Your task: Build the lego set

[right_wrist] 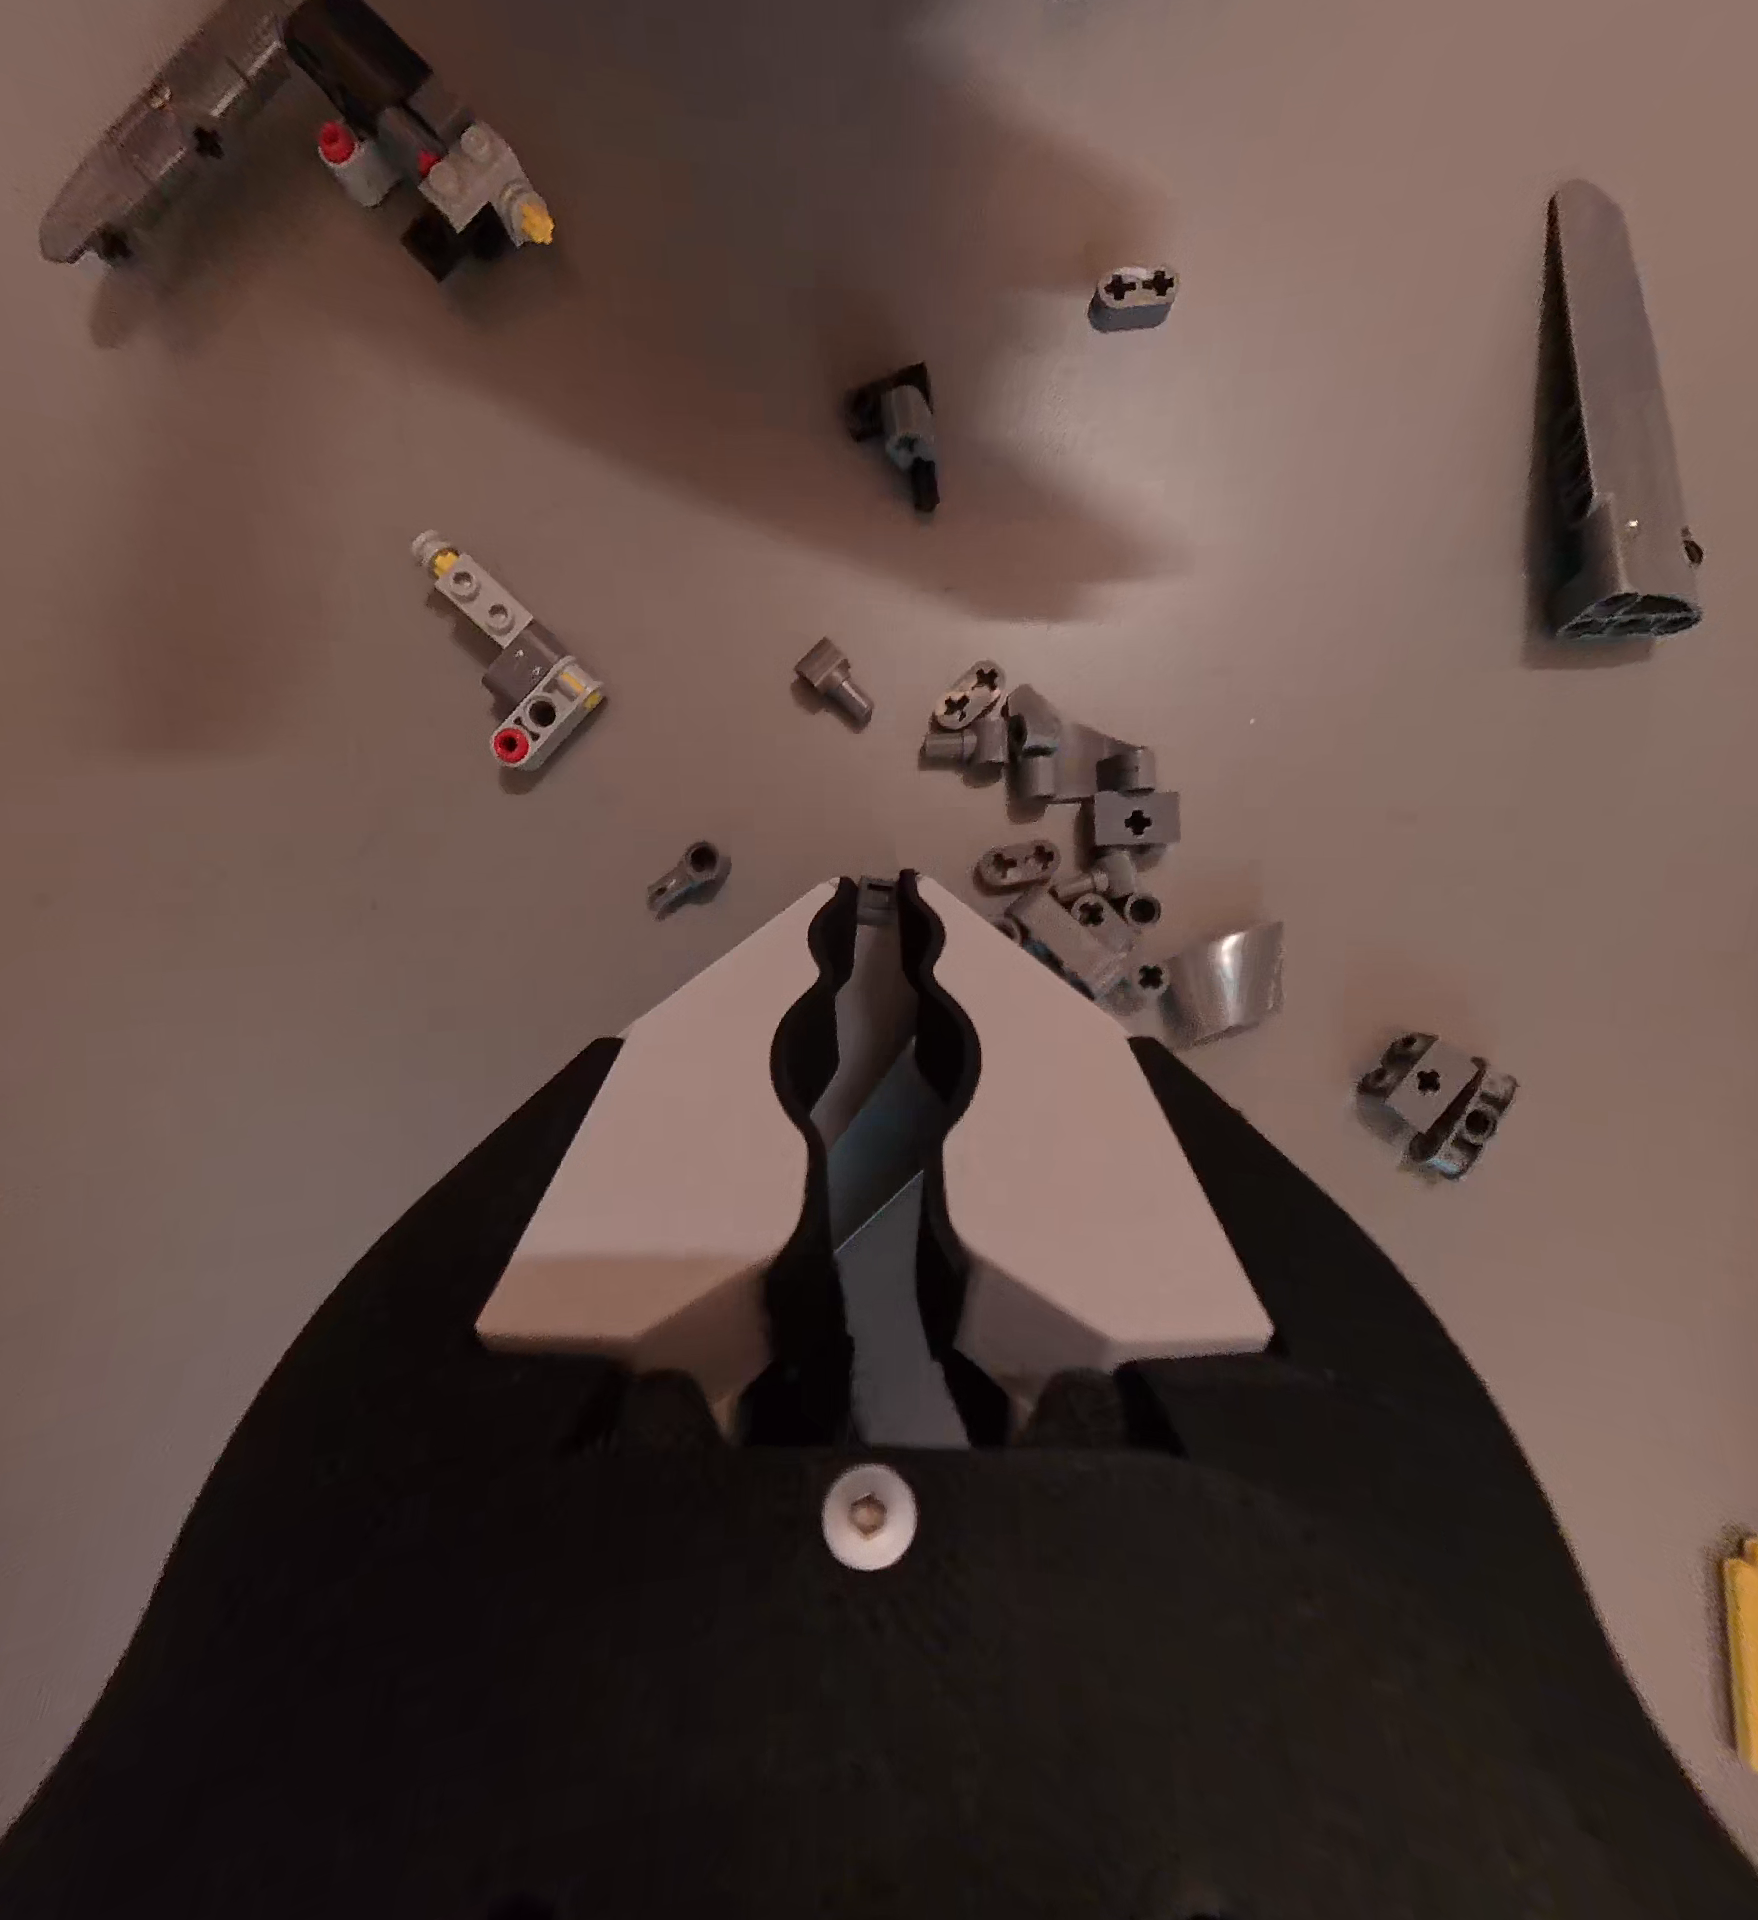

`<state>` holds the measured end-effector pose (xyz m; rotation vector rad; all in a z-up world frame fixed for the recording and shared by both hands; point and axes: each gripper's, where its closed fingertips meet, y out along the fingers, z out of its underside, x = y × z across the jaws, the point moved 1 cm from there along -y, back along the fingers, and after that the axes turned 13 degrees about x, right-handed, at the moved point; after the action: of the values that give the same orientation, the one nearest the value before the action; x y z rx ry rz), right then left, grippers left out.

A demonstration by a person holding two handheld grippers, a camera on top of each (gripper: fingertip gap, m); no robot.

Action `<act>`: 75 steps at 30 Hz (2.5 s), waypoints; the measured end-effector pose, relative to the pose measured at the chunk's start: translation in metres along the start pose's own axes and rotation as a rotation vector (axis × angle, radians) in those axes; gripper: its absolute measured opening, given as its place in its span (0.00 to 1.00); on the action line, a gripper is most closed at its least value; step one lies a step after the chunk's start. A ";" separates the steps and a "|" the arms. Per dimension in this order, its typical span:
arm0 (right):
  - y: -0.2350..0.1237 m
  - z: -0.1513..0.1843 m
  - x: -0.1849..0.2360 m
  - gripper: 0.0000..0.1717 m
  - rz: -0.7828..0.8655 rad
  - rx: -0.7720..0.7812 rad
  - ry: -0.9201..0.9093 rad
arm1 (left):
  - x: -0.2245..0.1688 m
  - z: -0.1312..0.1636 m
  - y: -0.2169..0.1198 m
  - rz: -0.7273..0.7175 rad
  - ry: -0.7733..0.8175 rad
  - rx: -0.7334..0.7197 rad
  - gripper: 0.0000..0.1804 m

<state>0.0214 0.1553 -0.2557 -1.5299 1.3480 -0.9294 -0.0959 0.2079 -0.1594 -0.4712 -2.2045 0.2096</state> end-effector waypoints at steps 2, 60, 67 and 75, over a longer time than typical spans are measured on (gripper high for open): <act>-0.002 0.005 0.003 0.03 0.003 -0.004 0.004 | -0.001 0.000 0.001 0.004 0.002 0.001 0.18; -0.097 0.032 0.064 0.07 0.189 -0.149 0.020 | -0.011 -0.002 0.002 0.035 0.019 0.002 0.19; -0.169 0.149 0.036 0.11 0.396 -0.104 0.288 | -0.016 -0.001 0.005 0.037 0.034 0.018 0.19; -0.160 0.198 0.033 0.13 0.397 -0.102 0.361 | -0.015 0.006 0.011 -0.003 0.055 0.050 0.16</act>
<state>0.2645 0.1541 -0.1731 -1.1348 1.8989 -0.9167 -0.0896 0.2122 -0.1773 -0.4408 -2.1416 0.2465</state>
